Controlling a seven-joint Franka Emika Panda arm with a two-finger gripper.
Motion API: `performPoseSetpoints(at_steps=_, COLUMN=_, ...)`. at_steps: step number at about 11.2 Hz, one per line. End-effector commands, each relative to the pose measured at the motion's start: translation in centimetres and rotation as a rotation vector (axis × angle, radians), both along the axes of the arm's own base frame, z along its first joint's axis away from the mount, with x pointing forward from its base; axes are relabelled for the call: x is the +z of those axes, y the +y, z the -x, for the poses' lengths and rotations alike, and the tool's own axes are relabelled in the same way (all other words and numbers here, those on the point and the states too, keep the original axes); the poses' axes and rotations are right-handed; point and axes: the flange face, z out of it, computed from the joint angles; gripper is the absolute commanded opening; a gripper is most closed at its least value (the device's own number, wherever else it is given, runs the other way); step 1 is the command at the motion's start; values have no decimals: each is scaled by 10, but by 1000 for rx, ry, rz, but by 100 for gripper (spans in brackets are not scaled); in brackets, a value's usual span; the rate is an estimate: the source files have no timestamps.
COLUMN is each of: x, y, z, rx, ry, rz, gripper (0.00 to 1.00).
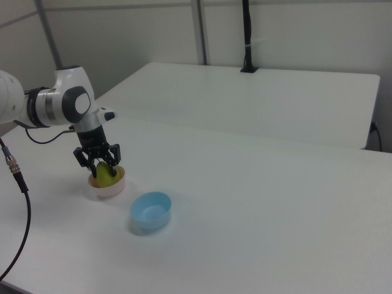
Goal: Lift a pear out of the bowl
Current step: 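Lift the pear out of the pink bowl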
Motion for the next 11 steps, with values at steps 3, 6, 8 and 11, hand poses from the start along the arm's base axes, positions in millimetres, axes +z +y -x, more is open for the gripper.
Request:
performPoseSetpoints(at_steps=3, x=61, y=-10, z=9, rx=-26, ry=-22, rz=26, gripper=29)
performPoseSetpoints(at_steps=6, x=96, y=-33, z=-2, rx=-68, ry=-18, rz=33, gripper=29)
performPoseSetpoints(at_steps=8, x=105, y=-91, z=-21, rx=-156, ry=-46, rz=33, gripper=30)
performPoseSetpoints(at_steps=11, x=93, y=-166, z=-48, rx=-268, ry=-143, rz=0, gripper=34)
